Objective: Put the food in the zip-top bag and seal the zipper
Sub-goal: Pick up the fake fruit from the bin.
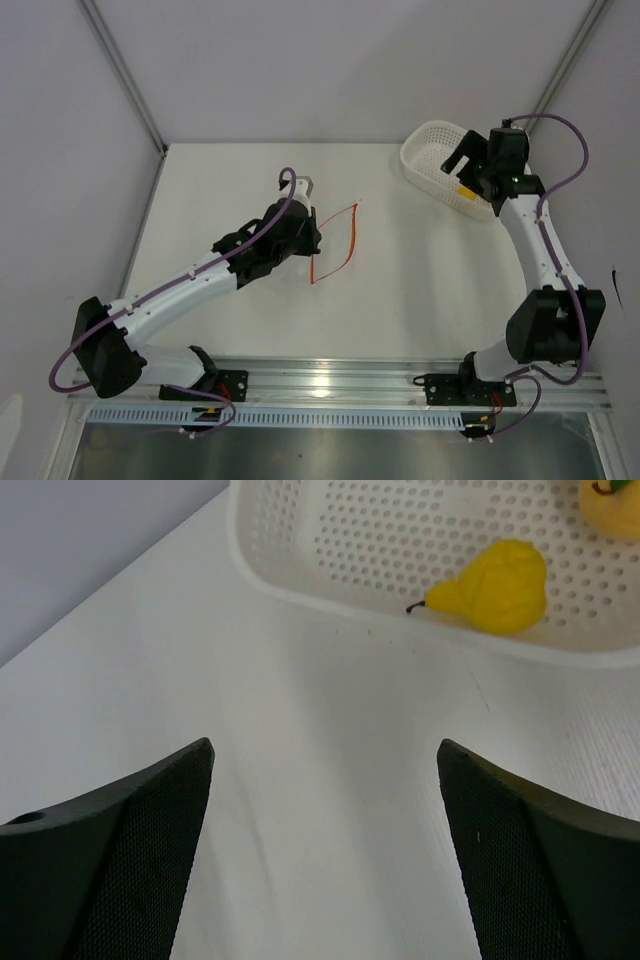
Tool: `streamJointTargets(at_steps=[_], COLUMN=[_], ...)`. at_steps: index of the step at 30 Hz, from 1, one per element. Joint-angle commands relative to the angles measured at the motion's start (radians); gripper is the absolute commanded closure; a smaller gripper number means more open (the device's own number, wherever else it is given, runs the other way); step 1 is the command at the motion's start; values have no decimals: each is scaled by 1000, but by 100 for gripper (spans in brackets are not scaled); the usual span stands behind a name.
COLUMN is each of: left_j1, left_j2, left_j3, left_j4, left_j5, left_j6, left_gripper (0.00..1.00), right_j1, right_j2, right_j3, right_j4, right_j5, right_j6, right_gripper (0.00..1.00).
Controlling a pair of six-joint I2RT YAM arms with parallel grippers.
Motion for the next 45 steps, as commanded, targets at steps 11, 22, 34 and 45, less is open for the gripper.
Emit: streamJointTargets(at_steps=[11,22,34,45], left_j1=[5,5,7,10], left_j2=[-11,17,49,78], left_j3=[13,19,44,48], left_j4=[50,55,42,39], left_j5=[5,36,44,54], left_j6=[34,43,46,42], left_gripper=[99,99,100,99], right_j1=[-103,-134,-160,-161], right_j2=[522,740,816,818], right_j3=[483,661,675,595], right_j4=[-97,-180,-191,-170], right_j5=[72,97,69,26], right_j6=[-86,-132,-120,-106], right_gripper=[12,5,5,9])
